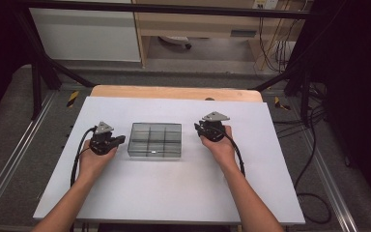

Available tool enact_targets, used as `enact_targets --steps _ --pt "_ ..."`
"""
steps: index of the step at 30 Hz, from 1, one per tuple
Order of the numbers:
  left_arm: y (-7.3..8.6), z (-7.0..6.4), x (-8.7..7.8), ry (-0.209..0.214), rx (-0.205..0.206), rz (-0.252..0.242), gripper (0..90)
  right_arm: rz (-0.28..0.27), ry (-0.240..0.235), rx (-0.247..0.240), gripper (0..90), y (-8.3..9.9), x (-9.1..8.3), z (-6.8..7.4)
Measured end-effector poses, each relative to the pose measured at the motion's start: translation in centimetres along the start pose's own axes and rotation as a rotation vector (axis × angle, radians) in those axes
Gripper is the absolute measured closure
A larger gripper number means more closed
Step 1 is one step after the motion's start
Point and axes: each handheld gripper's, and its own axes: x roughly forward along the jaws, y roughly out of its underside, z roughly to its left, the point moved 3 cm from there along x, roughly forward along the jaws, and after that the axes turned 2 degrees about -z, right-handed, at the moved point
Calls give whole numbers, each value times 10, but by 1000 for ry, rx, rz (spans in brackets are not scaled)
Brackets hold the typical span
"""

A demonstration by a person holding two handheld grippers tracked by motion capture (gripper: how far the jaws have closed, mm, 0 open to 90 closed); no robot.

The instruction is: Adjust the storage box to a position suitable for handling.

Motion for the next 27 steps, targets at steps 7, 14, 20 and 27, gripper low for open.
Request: enact_targets --steps 7,14,20,27 --pt "0 -3 3 17 9 5 897 2 -18 8 783 -2 7 0" --pt "0 -3 5 17 9 9 897 10 -38 13 832 0 12 2" --pt "1 -5 8 21 10 19 897 6 -63 25 888 1 15 2" --pt "0 -7 10 32 14 31 897 24 -99 12 900 -2 25 9"
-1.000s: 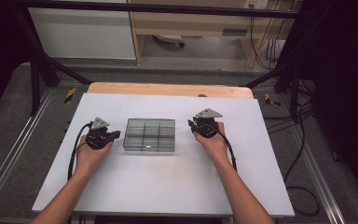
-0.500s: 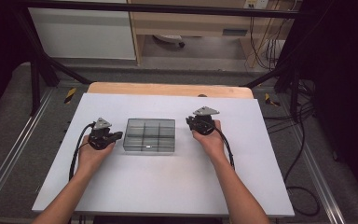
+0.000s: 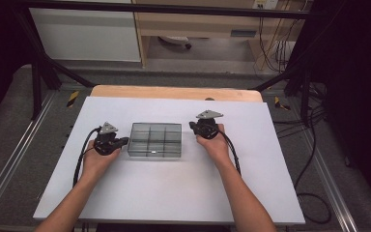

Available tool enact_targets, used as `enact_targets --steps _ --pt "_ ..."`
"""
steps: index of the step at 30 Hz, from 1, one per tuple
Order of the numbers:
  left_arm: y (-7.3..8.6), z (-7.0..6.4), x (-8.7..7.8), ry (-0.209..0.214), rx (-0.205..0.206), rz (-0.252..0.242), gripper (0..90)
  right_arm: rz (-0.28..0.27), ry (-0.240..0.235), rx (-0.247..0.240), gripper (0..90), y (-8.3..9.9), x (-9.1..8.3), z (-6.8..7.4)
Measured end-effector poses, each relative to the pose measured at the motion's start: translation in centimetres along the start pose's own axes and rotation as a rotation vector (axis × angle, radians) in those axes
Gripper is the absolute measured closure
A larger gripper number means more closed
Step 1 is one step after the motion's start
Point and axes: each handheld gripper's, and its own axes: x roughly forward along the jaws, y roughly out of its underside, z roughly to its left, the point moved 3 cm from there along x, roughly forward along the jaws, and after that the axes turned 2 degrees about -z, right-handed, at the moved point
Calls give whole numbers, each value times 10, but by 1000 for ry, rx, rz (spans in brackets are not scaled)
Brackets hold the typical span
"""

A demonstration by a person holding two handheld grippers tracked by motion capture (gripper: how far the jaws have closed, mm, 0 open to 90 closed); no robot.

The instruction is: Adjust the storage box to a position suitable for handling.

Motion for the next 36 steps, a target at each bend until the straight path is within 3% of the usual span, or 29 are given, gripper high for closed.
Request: enact_targets --steps 5,17,32,36 --pt "-2 -2 5 -1 11 11 897 17 -14 -23 900 0 10 5" --pt "3 1 13 8 -9 20 897 66 -57 -51 900 -1 34 9" --pt "3 0 14 14 -12 22 900 83 -103 -78 900 1 29 11" --pt "6 -4 12 25 -36 18 900 82 -96 -70 900 5 25 13"
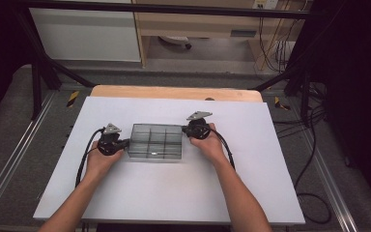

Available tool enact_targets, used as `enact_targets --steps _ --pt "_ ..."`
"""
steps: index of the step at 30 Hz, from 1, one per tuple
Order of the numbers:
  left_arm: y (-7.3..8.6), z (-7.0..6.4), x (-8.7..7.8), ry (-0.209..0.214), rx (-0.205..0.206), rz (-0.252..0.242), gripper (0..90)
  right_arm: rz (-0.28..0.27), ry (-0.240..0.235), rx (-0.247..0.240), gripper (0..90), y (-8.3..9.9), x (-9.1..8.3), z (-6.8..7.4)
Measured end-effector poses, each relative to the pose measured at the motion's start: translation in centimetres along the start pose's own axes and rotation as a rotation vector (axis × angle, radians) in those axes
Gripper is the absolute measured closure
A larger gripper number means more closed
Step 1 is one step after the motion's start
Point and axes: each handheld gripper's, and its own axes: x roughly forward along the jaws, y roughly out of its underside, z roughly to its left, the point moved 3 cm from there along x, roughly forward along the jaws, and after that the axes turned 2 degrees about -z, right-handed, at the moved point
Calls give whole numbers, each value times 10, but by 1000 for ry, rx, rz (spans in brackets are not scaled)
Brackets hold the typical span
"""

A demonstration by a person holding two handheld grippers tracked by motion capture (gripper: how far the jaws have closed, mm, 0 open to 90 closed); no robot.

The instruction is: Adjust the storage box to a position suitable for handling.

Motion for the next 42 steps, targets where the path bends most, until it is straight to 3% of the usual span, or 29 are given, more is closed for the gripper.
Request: enact_targets --steps 20,25,42 --pt "12 -37 -12 26 27 23 900 39 1 19 900 22 -37 12" --pt "15 -44 -14 35 27 27 900 38 -8 37 900 27 -44 12" --pt "24 -63 -24 49 26 38 900 52 -29 32 900 38 -61 18"
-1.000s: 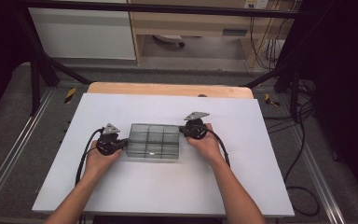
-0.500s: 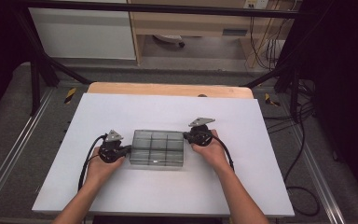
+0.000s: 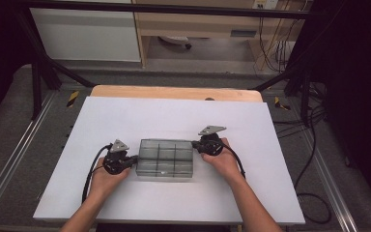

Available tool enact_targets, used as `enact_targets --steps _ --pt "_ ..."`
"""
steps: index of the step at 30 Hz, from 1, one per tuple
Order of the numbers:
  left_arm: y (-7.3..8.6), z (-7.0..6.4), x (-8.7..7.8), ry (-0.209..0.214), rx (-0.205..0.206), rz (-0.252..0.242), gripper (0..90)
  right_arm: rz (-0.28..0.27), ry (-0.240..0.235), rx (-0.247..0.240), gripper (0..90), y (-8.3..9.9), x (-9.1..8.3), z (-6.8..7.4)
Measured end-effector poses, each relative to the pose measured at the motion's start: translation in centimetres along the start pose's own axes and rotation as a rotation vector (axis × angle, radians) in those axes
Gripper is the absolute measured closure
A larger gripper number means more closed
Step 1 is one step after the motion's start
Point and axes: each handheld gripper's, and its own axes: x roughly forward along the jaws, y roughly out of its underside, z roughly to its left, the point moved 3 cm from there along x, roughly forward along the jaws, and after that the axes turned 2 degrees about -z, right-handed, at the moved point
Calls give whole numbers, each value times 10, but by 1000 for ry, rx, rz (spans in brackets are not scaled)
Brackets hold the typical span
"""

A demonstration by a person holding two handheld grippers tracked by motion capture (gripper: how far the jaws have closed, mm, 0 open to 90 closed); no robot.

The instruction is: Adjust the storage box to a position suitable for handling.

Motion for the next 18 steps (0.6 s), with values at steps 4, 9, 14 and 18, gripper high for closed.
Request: enact_targets --steps 4,9,14,18 --pt "2 -4 -2 11 5 4 900 13 2 -3 900 2 -5 3" --pt "3 -7 -4 15 14 11 900 18 2 3 900 5 -8 5" --pt "5 -11 -6 22 26 19 900 17 2 5 900 8 -12 7" --pt "7 -13 -7 28 27 24 900 22 2 0 900 9 -14 9"
